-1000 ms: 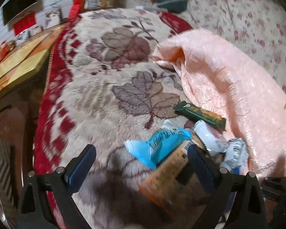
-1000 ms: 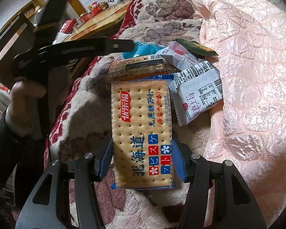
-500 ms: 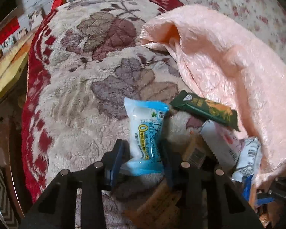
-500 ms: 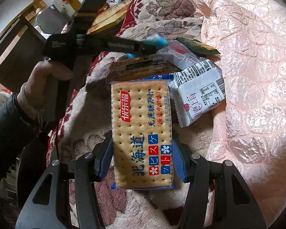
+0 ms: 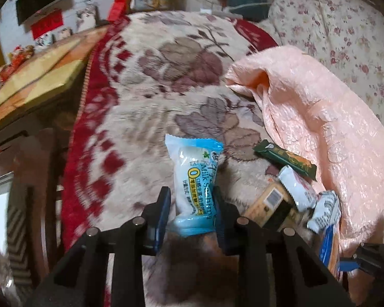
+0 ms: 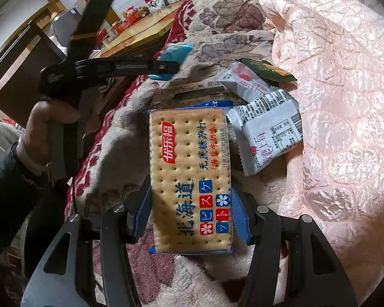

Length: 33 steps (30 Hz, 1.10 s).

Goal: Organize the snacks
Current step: 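Carry the blue snack and cracker packet over to the white tray with both tools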

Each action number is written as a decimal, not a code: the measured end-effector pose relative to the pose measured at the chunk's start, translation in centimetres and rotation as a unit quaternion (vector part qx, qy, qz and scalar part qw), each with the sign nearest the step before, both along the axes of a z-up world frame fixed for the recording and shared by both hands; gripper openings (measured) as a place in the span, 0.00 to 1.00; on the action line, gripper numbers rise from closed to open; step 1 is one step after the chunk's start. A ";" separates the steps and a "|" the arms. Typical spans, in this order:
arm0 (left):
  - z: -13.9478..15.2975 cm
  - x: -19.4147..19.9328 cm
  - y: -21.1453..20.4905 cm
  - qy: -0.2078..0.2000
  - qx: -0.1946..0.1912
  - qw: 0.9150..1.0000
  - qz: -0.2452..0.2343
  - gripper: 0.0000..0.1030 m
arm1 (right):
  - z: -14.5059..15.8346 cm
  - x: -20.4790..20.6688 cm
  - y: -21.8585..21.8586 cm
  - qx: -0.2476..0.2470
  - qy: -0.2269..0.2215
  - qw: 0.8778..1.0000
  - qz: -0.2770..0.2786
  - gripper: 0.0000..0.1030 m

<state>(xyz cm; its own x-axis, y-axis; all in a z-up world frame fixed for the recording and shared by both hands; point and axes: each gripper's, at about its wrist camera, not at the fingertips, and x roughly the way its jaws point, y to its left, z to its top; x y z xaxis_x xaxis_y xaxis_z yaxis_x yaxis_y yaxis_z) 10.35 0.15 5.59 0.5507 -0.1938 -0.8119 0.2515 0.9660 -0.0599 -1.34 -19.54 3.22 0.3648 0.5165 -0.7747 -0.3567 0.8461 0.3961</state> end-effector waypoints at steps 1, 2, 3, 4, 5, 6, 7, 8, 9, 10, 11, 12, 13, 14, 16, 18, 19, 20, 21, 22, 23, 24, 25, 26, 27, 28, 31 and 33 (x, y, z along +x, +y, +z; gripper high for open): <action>0.2 -0.6 0.3 -0.005 0.005 1.000 0.006 0.33 | 0.0 -0.1 0.1 0.000 -0.001 1.000 0.001 0.53; 0.4 -1.0 0.5 -0.010 0.008 1.000 0.012 0.33 | 0.2 -0.2 0.2 -0.001 -0.004 1.000 0.003 0.53; 0.6 -1.6 0.9 -0.014 0.008 1.000 0.018 0.33 | 0.3 -0.3 0.4 -0.002 -0.007 1.000 0.004 0.53; 0.8 -2.3 1.3 -0.017 0.002 0.999 0.027 0.33 | 0.5 -0.3 0.5 -0.002 -0.010 1.000 0.004 0.53; 1.0 -2.8 1.7 -0.017 -0.002 0.999 0.037 0.33 | 0.7 -0.4 0.6 -0.002 -0.013 1.000 0.004 0.53; 1.0 -3.2 1.9 -0.017 -0.004 0.999 0.045 0.33 | 1.0 -0.5 0.7 -0.001 -0.015 1.000 0.004 0.53; 1.2 -3.9 2.2 -0.018 -0.005 0.998 0.052 0.33 | 1.2 -0.5 0.8 -0.002 -0.018 1.000 0.003 0.53; 1.3 -4.6 2.4 -0.020 -0.004 0.998 0.058 0.33 | 1.4 -0.6 0.9 -0.001 -0.021 1.000 0.002 0.53; 1.4 -5.2 2.6 -0.023 0.000 0.998 0.064 0.33 | 1.5 -0.7 1.0 0.000 -0.023 1.000 0.002 0.53; 1.5 -5.8 2.9 -0.026 0.005 0.997 0.070 0.33 | 1.8 -0.7 1.3 0.000 -0.025 1.000 0.002 0.53; 1.5 -6.4 3.1 -0.028 0.008 0.997 0.075 0.33 | 2.0 -0.8 1.6 -0.004 -0.030 1.000 0.004 0.53; 1.6 -7.0 3.4 -0.029 0.011 0.996 0.080 0.33 | 2.1 -0.8 1.9 -0.007 -0.032 0.999 0.005 0.53; 1.7 -7.6 3.7 -0.030 0.014 0.996 0.086 0.33 | 2.3 -0.8 2.3 -0.010 -0.035 0.999 0.006 0.53; 1.7 -8.1 4.0 -0.031 0.014 0.995 0.091 0.33 | 2.4 -0.8 2.6 -0.012 -0.036 0.999 0.009 0.53; 1.8 -9.1 4.6 -0.032 0.016 0.994 0.102 0.33 | 2.7 -0.6 3.3 -0.014 -0.039 0.999 0.011 0.53; 2.0 -10.0 5.0 -0.039 0.027 0.993 0.110 0.33 | 2.9 -0.5 4.1 -0.016 -0.042 0.999 0.018 0.53; 2.1 -10.4 5.3 -0.042 0.031 0.992 0.115 0.33 | 3.0 -0.5 4.4 -0.018 -0.043 0.999 0.021 0.53; 2.2 -10.7 5.7 -0.043 0.030 0.991 0.120 0.33 | 3.2 -0.5 4.9 -0.020 -0.044 0.999 0.025 0.53; 2.4 -11.0 6.1 -0.043 0.027 0.991 0.126 0.33 | 3.3 -0.4 5.4 -0.021 -0.045 0.998 0.029 0.53; 2.5 -11.2 6.4 -0.044 0.025 0.990 0.132 0.33 | 3.4 -0.4 5.8 -0.021 -0.046 0.998 0.032 0.53; 2.7 -11.6 6.8 -0.045 0.025 0.989 0.137 0.33 | 3.5 -0.4 6.3 -0.021 -0.047 0.998 0.037 0.53; 2.8 -11.9 7.2 -0.048 0.025 0.988 0.142 0.33 | 3.6 -0.4 6.7 -0.022 -0.047 0.998 0.040 0.53; 2.9 -12.1 7.5 -0.050 0.026 0.987 0.148 0.33 | 3.7 -0.4 7.1 -0.022 -0.048 0.998 0.044 0.53; 3.0 -12.4 7.8 -0.051 0.028 0.987 0.152 0.33 | 3.8 -0.4 7.7 -0.023 -0.050 0.997 0.049 0.53; 3.1 -12.5 8.2 -0.051 0.028 0.986 0.155 0.33 | 4.0 -0.4 8.2 -0.024 -0.051 0.997 0.054 0.53; 3.2 -12.7 8.5 -0.052 0.027 0.986 0.159 0.33 | 4.1 -0.4 8.6 -0.024 -0.052 0.997 0.057 0.53; 3.3 -13.3 9.2 -0.053 0.029 0.984 0.169 0.33 | 4.5 -0.3 9.8 -0.025 -0.057 0.996 0.070 0.53; 3.3 -13.6 9.7 -0.054 0.027 0.982 0.177 0.33 | 4.8 -0.3 10.6 -0.025 -0.059 0.995 0.076 0.53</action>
